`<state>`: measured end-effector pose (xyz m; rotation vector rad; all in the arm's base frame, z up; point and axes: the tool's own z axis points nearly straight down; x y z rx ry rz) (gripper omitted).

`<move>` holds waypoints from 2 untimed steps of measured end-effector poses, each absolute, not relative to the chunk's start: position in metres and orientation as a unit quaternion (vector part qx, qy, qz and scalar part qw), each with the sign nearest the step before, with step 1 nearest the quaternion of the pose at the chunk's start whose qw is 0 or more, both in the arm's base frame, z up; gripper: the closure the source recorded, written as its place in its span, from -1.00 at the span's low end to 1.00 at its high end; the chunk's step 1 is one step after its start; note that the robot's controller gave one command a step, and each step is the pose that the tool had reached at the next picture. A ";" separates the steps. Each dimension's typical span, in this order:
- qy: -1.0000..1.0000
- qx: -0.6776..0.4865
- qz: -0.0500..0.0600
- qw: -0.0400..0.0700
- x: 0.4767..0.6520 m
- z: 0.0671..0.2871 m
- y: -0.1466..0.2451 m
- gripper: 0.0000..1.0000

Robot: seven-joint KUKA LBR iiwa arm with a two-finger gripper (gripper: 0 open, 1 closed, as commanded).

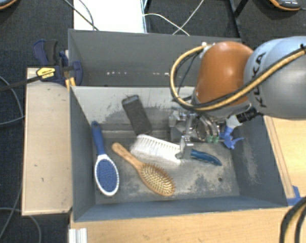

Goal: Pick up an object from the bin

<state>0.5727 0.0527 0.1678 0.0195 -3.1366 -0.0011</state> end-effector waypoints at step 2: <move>-0.998 -0.058 -0.001 -0.002 0.549 0.072 0.093 -1.00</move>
Offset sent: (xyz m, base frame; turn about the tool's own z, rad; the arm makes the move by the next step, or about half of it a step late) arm -0.0251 0.0400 -0.0978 0.1286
